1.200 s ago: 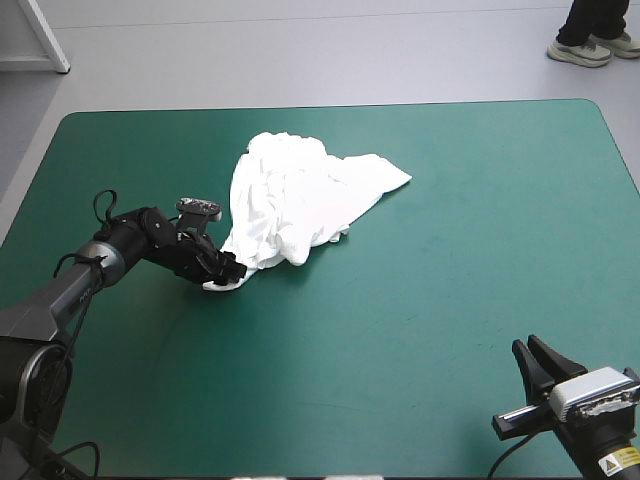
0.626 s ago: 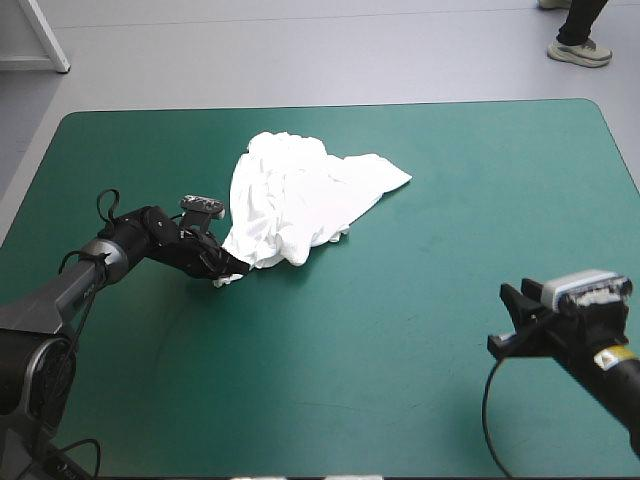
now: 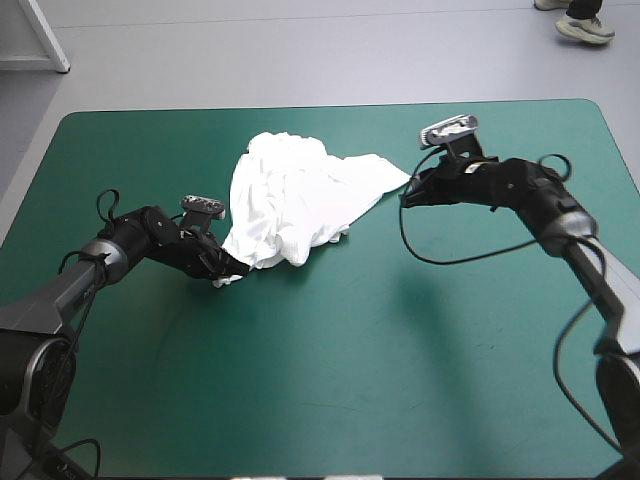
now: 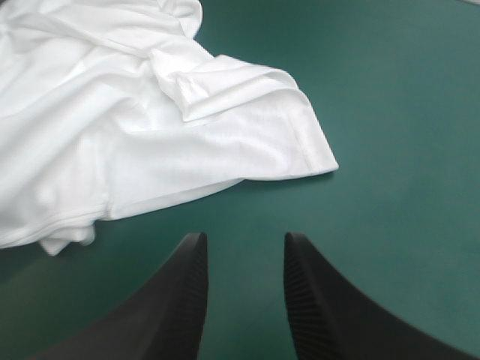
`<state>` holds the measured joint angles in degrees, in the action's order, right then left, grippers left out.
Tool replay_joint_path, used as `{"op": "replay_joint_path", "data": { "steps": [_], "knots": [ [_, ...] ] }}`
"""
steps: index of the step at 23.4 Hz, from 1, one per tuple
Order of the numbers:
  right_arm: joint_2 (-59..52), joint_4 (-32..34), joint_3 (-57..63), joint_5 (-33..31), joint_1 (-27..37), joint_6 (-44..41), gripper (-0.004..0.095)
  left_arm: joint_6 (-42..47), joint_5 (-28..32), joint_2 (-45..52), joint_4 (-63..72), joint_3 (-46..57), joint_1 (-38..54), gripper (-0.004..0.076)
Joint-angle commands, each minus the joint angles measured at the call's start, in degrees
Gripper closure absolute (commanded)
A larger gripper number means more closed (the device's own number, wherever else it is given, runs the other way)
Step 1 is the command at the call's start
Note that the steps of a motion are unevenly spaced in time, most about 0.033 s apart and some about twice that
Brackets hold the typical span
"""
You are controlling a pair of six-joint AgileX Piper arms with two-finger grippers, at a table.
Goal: Fold the cloth
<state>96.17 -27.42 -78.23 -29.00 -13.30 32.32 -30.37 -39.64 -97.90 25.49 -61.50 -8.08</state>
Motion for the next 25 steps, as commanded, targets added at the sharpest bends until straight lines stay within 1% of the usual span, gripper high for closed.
{"op": "replay_joint_path", "data": {
  "steps": [1,2,3,4,7,9,11,13,21,25],
  "knots": [
    [7.1,3.6,-11.5,0.1,-0.6,-5.6,0.0514,-0.1,-1.7,1.6,1.7,-0.9,-0.3,0.0705],
    [12.1,4.0,-17.2,-2.6,-0.6,-5.8,0.0468,-0.2,-1.8,1.6,1.6,-0.9,-0.3,0.0705],
    [14.7,4.3,-20.5,-4.1,-0.6,-5.8,0.0446,-0.2,-1.8,1.6,1.6,-0.9,-0.3,0.0705],
    [19.7,5.7,-26.6,-7.1,-0.6,-7.2,0.0422,-0.2,-1.9,1.6,1.7,-0.9,-0.3,0.0705],
    [29.3,10.6,-41.0,-16.4,-0.6,-11.3,0.0416,-0.2,-1.9,1.6,1.7,-0.9,-0.3,0.0705],
    [32.8,13.7,-46.2,-18.8,-0.6,-12.5,0.0416,-0.2,-1.9,1.6,1.7,-0.9,-0.3,0.0705],
    [33.6,16.7,-48.1,-18.1,-0.6,-13.0,0.0416,-0.2,-1.9,1.6,1.7,-0.9,-0.3,0.0705],
    [33.6,17.2,-48.1,-16.7,-0.6,-13.1,0.0416,-0.2,-1.9,1.6,1.7,-0.9,-0.3,0.0705],
    [34.3,17.2,-47.3,-17.3,-0.6,-12.9,0.0418,-0.2,-1.9,1.6,1.7,-0.9,-0.3,0.0705],
    [35.7,15.3,-47.3,-17.7,-0.6,-12.5,0.0418,-0.2,-1.9,1.6,1.7,-0.9,-0.3,0.0705]
  ]
}}
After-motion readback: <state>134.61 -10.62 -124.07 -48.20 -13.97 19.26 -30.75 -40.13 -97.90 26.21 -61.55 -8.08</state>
